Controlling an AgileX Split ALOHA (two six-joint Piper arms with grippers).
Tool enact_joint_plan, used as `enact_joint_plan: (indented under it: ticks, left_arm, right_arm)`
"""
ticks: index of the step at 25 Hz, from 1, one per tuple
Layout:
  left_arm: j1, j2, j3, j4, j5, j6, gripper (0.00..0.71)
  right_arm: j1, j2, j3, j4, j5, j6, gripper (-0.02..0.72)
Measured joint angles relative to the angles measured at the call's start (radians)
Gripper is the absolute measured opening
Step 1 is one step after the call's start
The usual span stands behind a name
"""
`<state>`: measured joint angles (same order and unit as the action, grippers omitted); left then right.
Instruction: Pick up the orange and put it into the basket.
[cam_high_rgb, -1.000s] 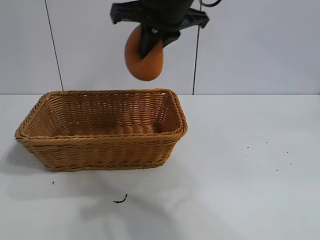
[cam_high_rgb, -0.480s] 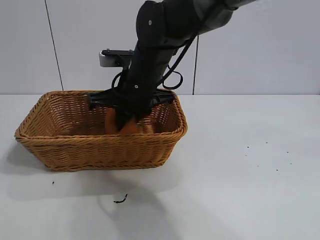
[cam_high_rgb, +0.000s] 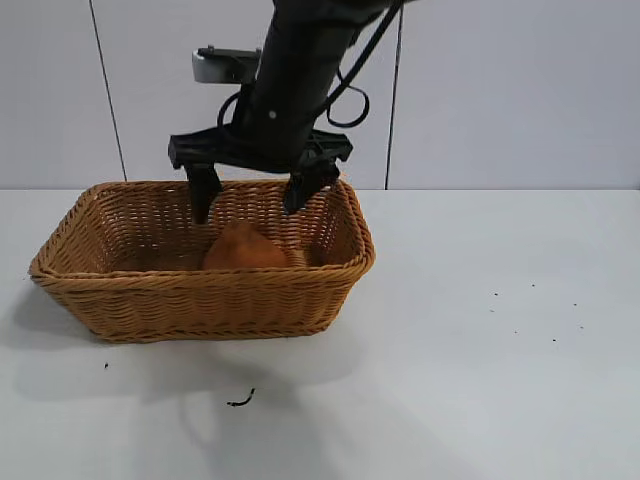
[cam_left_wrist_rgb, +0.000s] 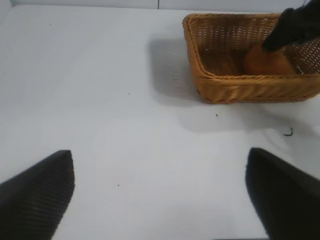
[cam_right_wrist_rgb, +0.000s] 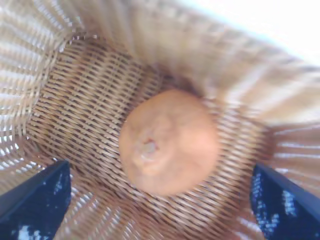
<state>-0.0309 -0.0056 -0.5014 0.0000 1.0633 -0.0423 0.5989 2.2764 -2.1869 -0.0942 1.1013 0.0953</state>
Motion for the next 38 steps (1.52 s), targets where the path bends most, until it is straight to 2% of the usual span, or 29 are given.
enact_joint_plan:
  ticks: [4, 16, 22, 30, 38]
  left_arm:
    - [0.000, 0.000, 0.000, 0.000, 0.000, 0.000, 0.666]
    - [0.000, 0.000, 0.000, 0.000, 0.001, 0.000, 0.666]
    - [0.000, 0.000, 0.000, 0.000, 0.001, 0.000, 0.666]
    - [0.000, 0.000, 0.000, 0.000, 0.000, 0.000, 0.666]
    - [0.000, 0.000, 0.000, 0.000, 0.000, 0.000, 0.666]
  right_arm:
    - [-0.068, -0.002, -0.019, -0.012, 0.034, 0.004, 0.673]
    - [-0.417, -0.002, -0.020, -0.018, 0.067, 0.004, 0.673]
    - [-0.545, -0.002, -0.020, -0.022, 0.109, 0.004, 0.673]
    - [-0.586, -0.045, 0.092, 0.008, 0.113, 0.003, 0.673]
    - [-0.583, -0.360, 0.479, 0.025, 0.113, 0.000, 0.673]
